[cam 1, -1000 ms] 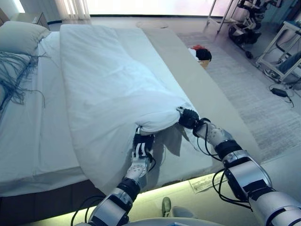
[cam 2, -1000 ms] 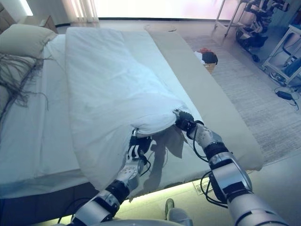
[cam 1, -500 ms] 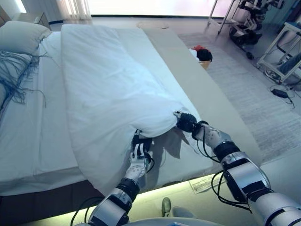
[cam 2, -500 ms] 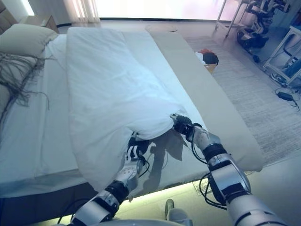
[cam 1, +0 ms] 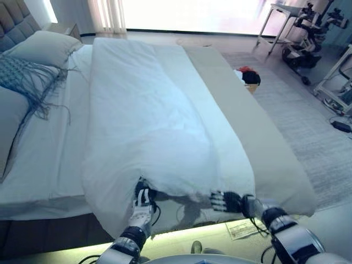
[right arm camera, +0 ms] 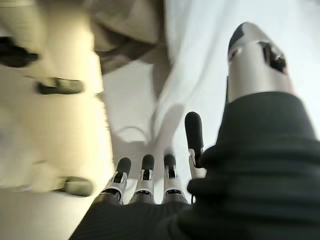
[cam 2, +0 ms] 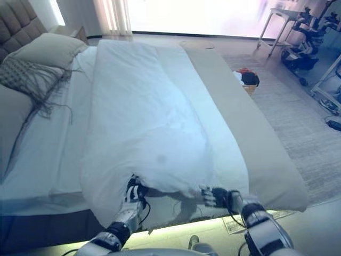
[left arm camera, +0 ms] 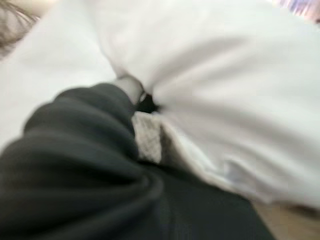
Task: Make the bed neatly
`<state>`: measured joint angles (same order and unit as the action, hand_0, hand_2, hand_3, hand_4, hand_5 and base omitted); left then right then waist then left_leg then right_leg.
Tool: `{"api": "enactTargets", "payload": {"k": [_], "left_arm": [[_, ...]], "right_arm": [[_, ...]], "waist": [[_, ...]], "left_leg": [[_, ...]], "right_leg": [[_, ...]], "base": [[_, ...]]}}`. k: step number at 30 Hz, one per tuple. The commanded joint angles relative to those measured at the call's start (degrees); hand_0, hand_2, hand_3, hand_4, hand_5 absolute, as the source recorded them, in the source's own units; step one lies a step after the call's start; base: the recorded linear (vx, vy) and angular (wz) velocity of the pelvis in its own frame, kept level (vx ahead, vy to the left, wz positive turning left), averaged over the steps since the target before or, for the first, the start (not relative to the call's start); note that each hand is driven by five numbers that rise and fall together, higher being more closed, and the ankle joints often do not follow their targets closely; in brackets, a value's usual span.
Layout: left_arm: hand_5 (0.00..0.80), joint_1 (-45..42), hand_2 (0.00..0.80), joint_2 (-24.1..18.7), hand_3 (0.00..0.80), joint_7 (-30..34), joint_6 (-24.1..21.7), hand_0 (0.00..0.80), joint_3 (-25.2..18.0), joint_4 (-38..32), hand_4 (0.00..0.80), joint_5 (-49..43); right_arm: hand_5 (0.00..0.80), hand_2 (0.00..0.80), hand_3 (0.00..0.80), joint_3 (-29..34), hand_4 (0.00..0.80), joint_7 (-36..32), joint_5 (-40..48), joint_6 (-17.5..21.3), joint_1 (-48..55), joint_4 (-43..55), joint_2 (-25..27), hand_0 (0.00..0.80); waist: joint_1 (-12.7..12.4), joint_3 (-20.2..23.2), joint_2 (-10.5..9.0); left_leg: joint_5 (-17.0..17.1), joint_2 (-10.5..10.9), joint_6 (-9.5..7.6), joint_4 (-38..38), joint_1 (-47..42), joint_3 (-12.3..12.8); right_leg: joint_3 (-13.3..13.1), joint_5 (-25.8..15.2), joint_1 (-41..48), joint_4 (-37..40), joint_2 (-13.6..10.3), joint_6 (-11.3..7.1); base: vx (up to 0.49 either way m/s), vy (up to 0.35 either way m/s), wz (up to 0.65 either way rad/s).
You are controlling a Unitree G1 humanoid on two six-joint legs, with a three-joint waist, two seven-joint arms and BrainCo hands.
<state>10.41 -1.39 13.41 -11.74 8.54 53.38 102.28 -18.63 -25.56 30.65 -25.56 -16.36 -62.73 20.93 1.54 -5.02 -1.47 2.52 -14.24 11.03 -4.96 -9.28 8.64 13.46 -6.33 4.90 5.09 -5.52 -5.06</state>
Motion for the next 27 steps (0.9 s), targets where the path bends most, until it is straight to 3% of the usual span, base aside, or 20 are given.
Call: {"api": "enactTargets", "payload": {"k": [1,7,15,21,27], "left_arm": [[0.8,4.7,0.8,-1.7,0.8,3.0,2.1,0.8,-2.7,0.7,0.8,-6.2],[0.8,1.5,0.8,-4.0,0.8,6.4,5.9,0.8,-8.7,2.0,0.8,-10.2],[0.8,-2.1,0.8,-7.5,0.8,11.2,11.0,0.8,-13.1,2.5,0.8,-17.3],[0.8,-5.3,0.8,-10.9,0.8,11.0,10.6,0.8,-16.3,4.4,0.8,-22.5],[0.8,-7.3,0.8,-15.7,0.8,9.7,10.5,0.8,-21.2,11.1,0.8,-26.8]], "right_arm": [[0.0,0.0,0.0,1.8,0.0,-3.1,-3.1,4.4,-1.5,-4.9,0.8,0.0],[0.0,0.0,0.0,4.6,0.0,-4.2,-3.3,7.0,3.5,-5.4,0.4,0.0],[0.0,0.0,0.0,7.6,0.0,-4.3,-2.9,8.1,6.6,-6.1,0.7,0.0],[0.0,0.0,0.0,9.8,0.0,-3.1,-1.6,8.9,7.2,-6.9,0.7,0.0],[0.0,0.0,0.0,10.6,0.0,-2.9,-1.0,9.8,7.1,-8.0,1.7,0.0]], "waist": [[-3.5,-1.8,-1.69],[-4.1,-1.3,-1.13],[-5.3,-0.9,-0.37],[-6.4,-1.2,0.79],[-7.1,-1.7,1.81]], "left_leg": [[1.1,-1.2,-0.24,0.0,-0.4,-1.0],[0.8,-0.4,-0.48,0.0,-0.5,-1.8],[0.6,0.6,-1.04,0.0,-0.3,-2.7],[0.6,1.3,-1.5,0.0,-0.2,-3.7],[0.8,1.8,-1.78,0.0,0.3,-4.4]], "right_leg": [[1.1,2.9,2.6,-2.9,-5.3,-4.04],[1.8,2.7,3.8,-1.8,-5.6,-4.1],[2.5,2.7,4.5,-1.2,-6.1,-4.21],[3.0,3.0,4.8,-1.4,-6.5,-4.19],[3.6,3.5,4.8,-1.6,-7.0,-4.12]], "base": [[0.01,0.039,0.04],[0.016,0.041,0.11],[0.014,0.041,0.06],[0.006,0.059,0.06],[-0.01,0.093,0.02]]}}
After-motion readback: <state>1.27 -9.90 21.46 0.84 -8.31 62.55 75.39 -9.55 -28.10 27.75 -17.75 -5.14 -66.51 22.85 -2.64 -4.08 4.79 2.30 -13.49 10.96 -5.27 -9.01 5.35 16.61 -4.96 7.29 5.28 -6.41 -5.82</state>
